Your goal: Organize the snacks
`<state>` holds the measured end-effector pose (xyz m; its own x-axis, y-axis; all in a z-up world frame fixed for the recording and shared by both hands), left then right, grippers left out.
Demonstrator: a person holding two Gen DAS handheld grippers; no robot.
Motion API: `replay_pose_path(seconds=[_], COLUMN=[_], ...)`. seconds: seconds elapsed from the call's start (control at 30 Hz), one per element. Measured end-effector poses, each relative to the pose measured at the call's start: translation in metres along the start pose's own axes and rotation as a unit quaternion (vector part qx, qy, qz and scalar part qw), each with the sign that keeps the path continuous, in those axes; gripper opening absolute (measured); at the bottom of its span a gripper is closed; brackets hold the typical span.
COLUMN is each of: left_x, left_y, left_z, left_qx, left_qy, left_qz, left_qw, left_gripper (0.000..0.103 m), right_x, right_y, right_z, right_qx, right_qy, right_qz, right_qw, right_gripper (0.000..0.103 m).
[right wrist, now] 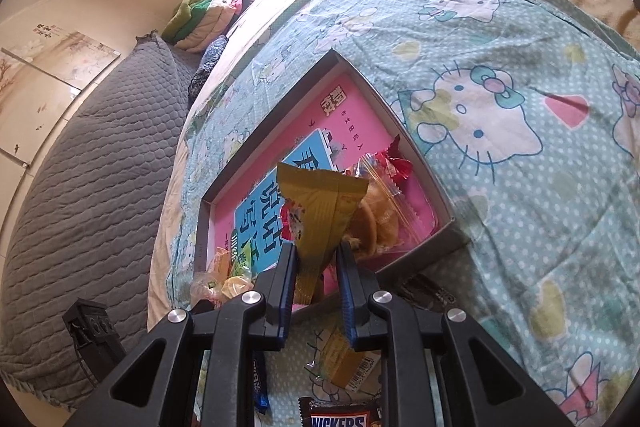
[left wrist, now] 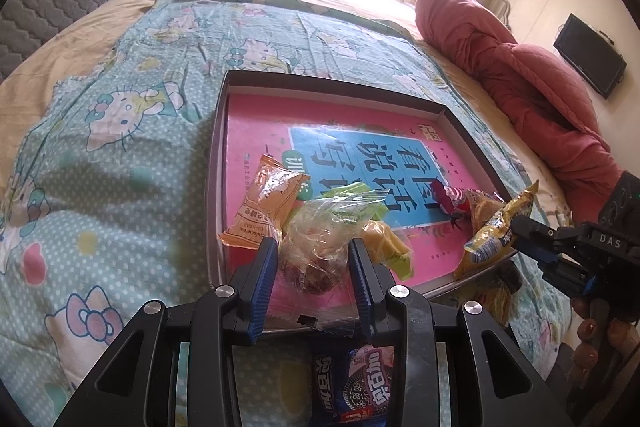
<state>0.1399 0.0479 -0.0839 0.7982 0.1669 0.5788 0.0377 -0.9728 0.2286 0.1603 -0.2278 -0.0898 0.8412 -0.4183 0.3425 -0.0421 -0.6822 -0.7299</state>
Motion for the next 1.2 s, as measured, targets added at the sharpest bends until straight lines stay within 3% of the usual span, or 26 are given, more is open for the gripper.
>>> replay_pose_path(seconds=[0.43,1.2], left_x=[-0.001,0.000], left_y=[0.008,0.002], left_z=[-0.002,-0.001], left_qx=[-0.002,-0.002], left_qy=[0.007,0.006], left_qz=[0.016,0.000], left_qw=[0.9999,1.0000], left_gripper=[0.038,0.040], right_x=[0.001,-0.002], right_y=[0.000,-0.013], right_z=[-0.003,-0.007], right_qx=[-0.022,-0.029], right_qy=[0.002,-0.002], right_qz=[-0.010,-0.045], right_qw=[1.000,0.999], right_gripper=[0.021,0.023])
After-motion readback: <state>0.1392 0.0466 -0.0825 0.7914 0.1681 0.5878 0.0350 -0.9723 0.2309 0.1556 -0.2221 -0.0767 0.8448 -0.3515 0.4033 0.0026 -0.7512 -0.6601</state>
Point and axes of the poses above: each gripper's, at about its wrist camera, not at the fingertips, and z roughly the way its jaws point, y to its right, x to its top, the point moved 2 cm from there along z, roughly the way its jaws point, and after that the axes turned 5 degrees about x, right-handed, at the moved point
